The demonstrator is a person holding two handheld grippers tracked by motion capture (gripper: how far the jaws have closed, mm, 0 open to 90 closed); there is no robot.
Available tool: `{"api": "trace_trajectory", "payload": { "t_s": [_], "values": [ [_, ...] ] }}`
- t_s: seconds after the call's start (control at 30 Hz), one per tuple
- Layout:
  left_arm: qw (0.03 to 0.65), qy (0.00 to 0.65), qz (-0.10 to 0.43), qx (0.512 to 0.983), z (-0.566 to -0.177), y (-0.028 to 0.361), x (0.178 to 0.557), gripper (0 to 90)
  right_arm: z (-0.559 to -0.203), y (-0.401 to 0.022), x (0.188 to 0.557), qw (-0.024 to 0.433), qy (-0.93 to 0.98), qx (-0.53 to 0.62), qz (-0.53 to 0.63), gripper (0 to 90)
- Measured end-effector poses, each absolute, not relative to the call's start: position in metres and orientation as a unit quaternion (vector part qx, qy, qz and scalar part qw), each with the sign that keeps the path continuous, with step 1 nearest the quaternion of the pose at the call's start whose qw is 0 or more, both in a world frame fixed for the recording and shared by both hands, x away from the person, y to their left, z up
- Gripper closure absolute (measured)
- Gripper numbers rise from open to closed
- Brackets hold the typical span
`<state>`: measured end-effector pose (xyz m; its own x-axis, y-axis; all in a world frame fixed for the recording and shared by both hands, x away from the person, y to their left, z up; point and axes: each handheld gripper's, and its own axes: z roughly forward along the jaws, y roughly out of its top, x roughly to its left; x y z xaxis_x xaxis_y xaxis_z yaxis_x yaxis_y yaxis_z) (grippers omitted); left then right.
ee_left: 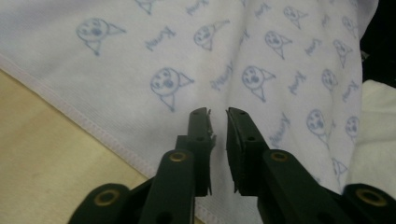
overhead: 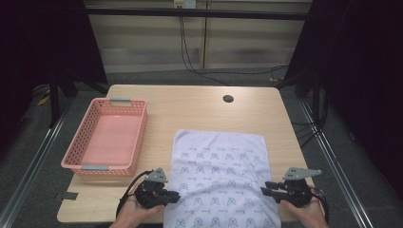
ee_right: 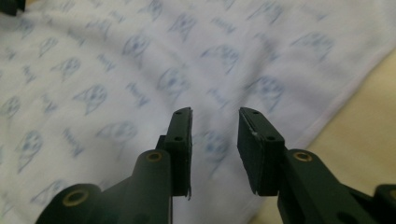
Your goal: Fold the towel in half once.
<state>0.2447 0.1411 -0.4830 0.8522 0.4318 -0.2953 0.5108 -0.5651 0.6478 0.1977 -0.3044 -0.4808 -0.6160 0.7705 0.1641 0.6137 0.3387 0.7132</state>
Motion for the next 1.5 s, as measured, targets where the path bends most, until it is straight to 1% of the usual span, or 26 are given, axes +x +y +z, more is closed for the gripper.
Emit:
{"api": "trace_trajectory", "payload": {
  "t_s": [0.03,0.1,0.13,0.17,0.27,0.3,0.33,0.37,0.47,0.53,0.57,0.6,0.7,0.77,0.8,0.83,0.87,0.9,0.97,1.07,1.13,1.17,1.2,1.23,1.37,1.5],
  "values": [
    [0.389,0.272,-0.050,0.879,-0.482,0.140,0.249,75.0,-0.478,-0.307,0.202,0.112,0.808,0.427,0.390,63.1],
    [0.393,0.275,-0.033,0.877,-0.479,0.138,0.262,73.8,-0.476,-0.310,0.215,0.132,0.801,0.433,0.390,56.8],
    [0.394,0.276,-0.027,0.876,-0.479,0.136,0.268,73.1,-0.475,-0.312,0.224,0.149,0.800,0.438,0.381,54.8],
    [0.390,0.277,-0.015,0.878,-0.478,0.133,0.277,72.2,-0.475,-0.312,0.231,0.158,0.800,0.441,0.376,53.9],
    [0.400,0.292,-0.005,0.869,-0.477,0.129,0.300,70.9,-0.474,-0.315,0.261,0.183,0.793,0.450,0.368,49.0],
    [0.408,0.303,-0.005,0.861,-0.477,0.125,0.314,70.6,-0.474,-0.316,0.268,0.190,0.792,0.449,0.367,48.7],
    [0.408,0.303,-0.005,0.861,-0.477,0.125,0.314,69.9,-0.474,-0.316,0.268,0.190,0.792,0.449,0.367,48.7],
    [0.410,0.306,-0.003,0.859,-0.477,0.125,0.319,69.9,-0.473,-0.316,0.288,0.192,0.791,0.449,0.368,47.9],
    [0.412,0.314,0.003,0.855,-0.479,0.121,0.335,69.8,-0.476,-0.316,0.312,0.190,0.787,0.456,0.371,46.7],
    [0.411,0.321,0.008,0.853,-0.480,0.119,0.345,69.7,-0.482,-0.316,0.332,0.194,0.787,0.463,0.358,46.1],
    [0.411,0.324,0.011,0.852,-0.481,0.118,0.349,68.7,-0.489,-0.317,0.345,0.203,0.786,0.471,0.346,44.8],
    [0.412,0.325,0.018,0.851,-0.481,0.118,0.352,68.7,-0.489,-0.317,0.345,0.203,0.786,0.471,0.346,44.8],
    [0.409,0.339,0.035,0.846,-0.484,0.116,0.367,65.7,-0.499,-0.321,0.361,0.196,0.780,0.485,0.342,43.6],
    [0.418,0.349,0.036,0.838,-0.487,0.118,0.374,63.6,-0.505,-0.322,0.367,0.196,0.783,0.486,0.335,43.6],
    [0.412,0.352,0.043,0.840,-0.488,0.117,0.377,61.9,-0.507,-0.321,0.368,0.190,0.783,0.490,0.333,43.7],
    [0.408,0.349,0.050,0.842,-0.488,0.116,0.380,59.9,-0.508,-0.320,0.368,0.191,0.782,0.489,0.337,44.7],
    [0.406,0.354,0.052,0.841,-0.489,0.116,0.383,58.4,-0.508,-0.320,0.368,0.195,0.785,0.480,0.339,48.0],
    [0.411,0.364,0.054,0.834,-0.490,0.117,0.386,56.6,-0.508,-0.319,0.367,0.189,0.786,0.480,0.340,52.0],
    [0.415,0.370,0.054,0.829,-0.492,0.118,0.392,53.9,-0.508,-0.319,0.367,0.185,0.786,0.477,0.347,56.9],
    [0.410,0.388,0.060,0.824,-0.495,0.119,0.402,48.7,-0.508,-0.317,0.369,0.181,0.786,0.473,0.356,69.3],
    [0.412,0.392,0.067,0.820,-0.498,0.118,0.405,48.4,-0.508,-0.316,0.371,0.171,0.786,0.473,0.358,78.8],
    [0.406,0.395,0.082,0.820,-0.499,0.117,0.406,48.5,-0.508,-0.315,0.371,0.167,0.786,0.475,0.360,80.8],
    [0.411,0.396,0.076,0.818,-0.500,0.118,0.408,48.4,-0.509,-0.315,0.372,0.163,0.785,0.474,0.365,83.6],
    [0.416,0.396,0.065,0.816,-0.502,0.119,0.409,48.0,-0.509,-0.314,0.372,0.162,0.784,0.475,0.366,84.7],
    [0.404,0.406,0.085,0.815,-0.504,0.121,0.412,47.0,-0.509,-0.315,0.372,0.157,0.780,0.480,0.369,86.1],
    [0.399,0.415,0.091,0.813,-0.506,0.124,0.419,44.2,-0.508,-0.316,0.372,0.156,0.780,0.480,0.371,85.9]
  ]
}}
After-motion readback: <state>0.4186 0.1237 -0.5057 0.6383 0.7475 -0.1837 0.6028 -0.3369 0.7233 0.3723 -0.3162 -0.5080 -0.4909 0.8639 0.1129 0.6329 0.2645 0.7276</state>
